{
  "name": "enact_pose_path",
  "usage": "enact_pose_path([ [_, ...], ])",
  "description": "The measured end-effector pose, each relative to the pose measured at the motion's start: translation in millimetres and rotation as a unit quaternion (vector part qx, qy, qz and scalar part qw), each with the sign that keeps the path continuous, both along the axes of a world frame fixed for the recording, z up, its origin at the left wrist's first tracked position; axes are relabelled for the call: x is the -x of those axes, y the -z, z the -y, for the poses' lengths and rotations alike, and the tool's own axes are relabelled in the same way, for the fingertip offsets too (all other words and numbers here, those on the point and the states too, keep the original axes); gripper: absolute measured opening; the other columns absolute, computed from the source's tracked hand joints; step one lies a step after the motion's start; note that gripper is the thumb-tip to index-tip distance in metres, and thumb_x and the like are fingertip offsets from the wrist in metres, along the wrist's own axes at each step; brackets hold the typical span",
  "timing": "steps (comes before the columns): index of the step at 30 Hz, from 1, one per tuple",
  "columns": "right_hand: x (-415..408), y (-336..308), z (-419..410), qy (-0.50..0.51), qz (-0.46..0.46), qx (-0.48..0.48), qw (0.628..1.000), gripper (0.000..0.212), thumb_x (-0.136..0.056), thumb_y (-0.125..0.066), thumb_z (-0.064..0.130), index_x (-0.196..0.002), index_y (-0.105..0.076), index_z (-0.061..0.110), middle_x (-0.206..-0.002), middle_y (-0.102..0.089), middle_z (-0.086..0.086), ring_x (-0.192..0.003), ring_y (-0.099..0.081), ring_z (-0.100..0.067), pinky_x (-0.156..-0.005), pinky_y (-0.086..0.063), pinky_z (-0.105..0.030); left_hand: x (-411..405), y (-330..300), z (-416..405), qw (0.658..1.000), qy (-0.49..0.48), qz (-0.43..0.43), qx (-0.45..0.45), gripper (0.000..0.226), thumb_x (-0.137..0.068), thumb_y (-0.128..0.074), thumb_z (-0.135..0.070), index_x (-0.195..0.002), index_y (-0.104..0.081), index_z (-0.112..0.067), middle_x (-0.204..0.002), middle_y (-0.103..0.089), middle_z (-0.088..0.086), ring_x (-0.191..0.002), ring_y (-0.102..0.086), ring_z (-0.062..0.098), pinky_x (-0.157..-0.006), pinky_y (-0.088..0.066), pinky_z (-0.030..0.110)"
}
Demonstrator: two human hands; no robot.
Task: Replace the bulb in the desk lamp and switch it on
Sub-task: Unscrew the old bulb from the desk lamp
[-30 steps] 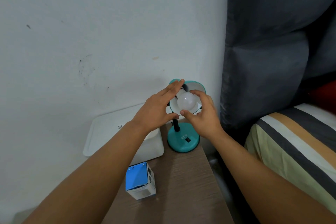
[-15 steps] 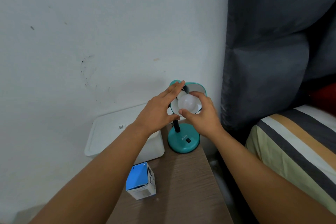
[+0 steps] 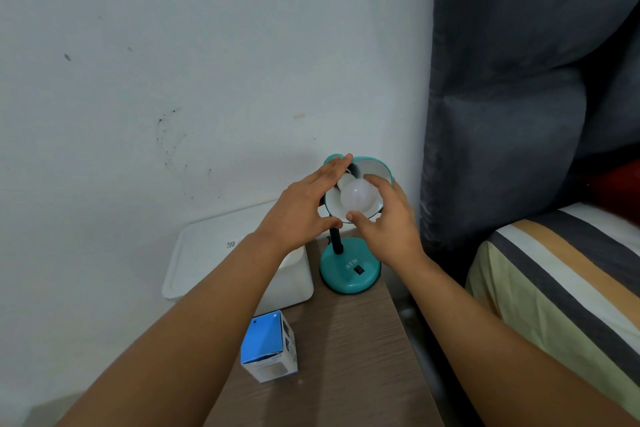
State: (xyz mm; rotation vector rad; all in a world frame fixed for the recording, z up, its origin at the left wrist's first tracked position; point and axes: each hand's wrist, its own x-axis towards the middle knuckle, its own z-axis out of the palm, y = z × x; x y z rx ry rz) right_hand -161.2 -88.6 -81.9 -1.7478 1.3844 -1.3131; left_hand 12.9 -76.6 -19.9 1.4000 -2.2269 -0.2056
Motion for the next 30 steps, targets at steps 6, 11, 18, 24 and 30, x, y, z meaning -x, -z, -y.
enact_pose_path([
  [6,2.1,-2.2,1.0,-0.005,0.051,-0.058,0.997,0.09,-0.068,-0.083,0.049,-0.142,-0.038,0.026,-0.142,-0.047,0.002,-0.125,-0.049,-0.018,-0.1,-0.048,-0.04,2.3,0.6,0.3,1.0,0.002,-0.016,-0.008,0.11,-0.078,-0.085,-0.016,-0.154,-0.015,-0.054,-0.165,-0.03,-0.013,-0.138,-0.05,0.013,-0.107,-0.051,0.039],
  [11,-0.1,-6.2,1.6,0.026,0.013,-0.05,0.998,0.066,-0.069,-0.076,0.06,-0.121,-0.063,0.021,-0.116,-0.059,0.003,-0.104,-0.057,-0.015,-0.076,-0.047,-0.023,4.0,1.7,0.9,1.0,-0.001,-0.015,-0.002,0.11,-0.078,-0.084,-0.016,-0.155,-0.015,-0.052,-0.165,-0.03,-0.012,-0.14,-0.047,0.012,-0.107,-0.051,0.039],
  [18,-1.6,-7.9,0.1,0.0,0.057,-0.027,0.998,0.064,-0.072,-0.082,0.016,-0.127,-0.052,0.032,-0.127,-0.053,0.004,-0.113,-0.05,-0.015,-0.079,-0.042,-0.017,2.4,2.0,0.8,1.0,-0.002,-0.02,-0.007,0.115,-0.075,-0.087,-0.012,-0.155,-0.015,-0.053,-0.165,-0.03,-0.011,-0.139,-0.049,0.013,-0.106,-0.052,0.038],
  [24,-3.8,-5.9,-1.1,0.027,0.075,-0.072,0.994,0.075,-0.069,-0.081,0.051,-0.132,-0.052,0.021,-0.127,-0.056,0.002,-0.113,-0.054,-0.016,-0.093,-0.051,-0.036,3.8,2.4,1.9,1.0,0.003,-0.018,-0.01,0.112,-0.077,-0.085,-0.013,-0.155,-0.016,-0.054,-0.165,-0.028,-0.012,-0.141,-0.047,0.014,-0.107,-0.051,0.04],
  [30,-3.0,-9.2,0.5,0.02,0.059,-0.065,0.996,0.064,-0.072,-0.083,0.037,-0.128,-0.056,0.025,-0.122,-0.057,0.003,-0.107,-0.056,-0.017,-0.086,-0.05,-0.034,2.4,2.1,0.0,1.0,-0.002,-0.018,-0.007,0.113,-0.076,-0.086,-0.013,-0.156,-0.017,-0.052,-0.165,-0.029,-0.012,-0.14,-0.047,0.01,-0.107,-0.051,0.036],
])
